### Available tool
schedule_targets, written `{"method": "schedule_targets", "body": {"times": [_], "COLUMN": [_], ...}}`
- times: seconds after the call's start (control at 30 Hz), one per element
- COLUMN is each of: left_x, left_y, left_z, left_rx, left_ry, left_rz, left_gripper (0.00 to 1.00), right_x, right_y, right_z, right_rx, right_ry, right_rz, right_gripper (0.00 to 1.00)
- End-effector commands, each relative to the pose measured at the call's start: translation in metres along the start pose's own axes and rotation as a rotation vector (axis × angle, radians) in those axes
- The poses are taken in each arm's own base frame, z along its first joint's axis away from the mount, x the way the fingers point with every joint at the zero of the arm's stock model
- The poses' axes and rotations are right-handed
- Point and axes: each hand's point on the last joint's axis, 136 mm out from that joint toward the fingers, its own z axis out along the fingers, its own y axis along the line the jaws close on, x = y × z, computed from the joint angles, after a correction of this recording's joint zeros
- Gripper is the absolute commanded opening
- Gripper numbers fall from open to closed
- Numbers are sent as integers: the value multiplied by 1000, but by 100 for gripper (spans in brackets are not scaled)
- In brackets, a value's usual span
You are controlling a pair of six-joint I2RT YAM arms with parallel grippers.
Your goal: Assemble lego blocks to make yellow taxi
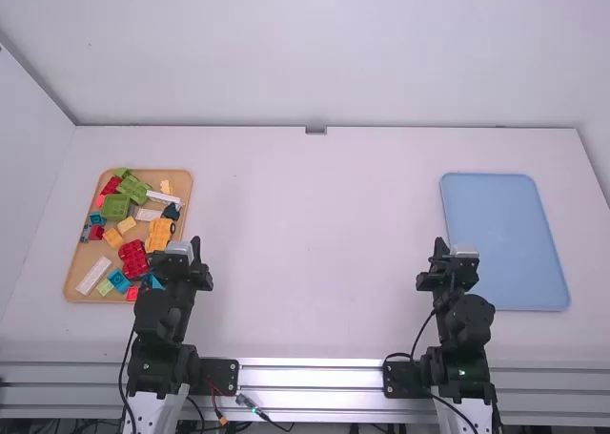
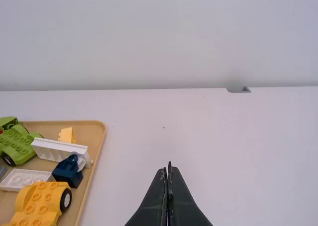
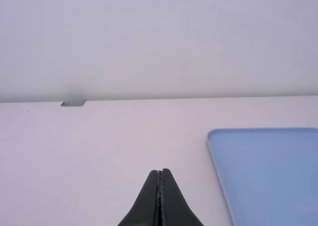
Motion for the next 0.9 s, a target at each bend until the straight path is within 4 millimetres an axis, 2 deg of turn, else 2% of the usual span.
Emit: {"method": "schedule_targets", "body": {"times": [0.0, 0.4, 0.87], "left_x": [0, -8, -40], "left_y": [0, 0, 3], "left_z": [0, 0, 8], "left_rx": [0, -3, -19], "left_ry": [0, 15, 61], "left_rz": [0, -2, 12], "left_gripper": [0, 6, 26], "right_x": [0, -9, -40], "right_y": [0, -1, -1], "right_z": [0, 0, 12], "right_rx": [0, 5, 2], "right_ry": [0, 27, 154], "right_rz": [2, -9, -29], "right_gripper": [0, 6, 26]}}
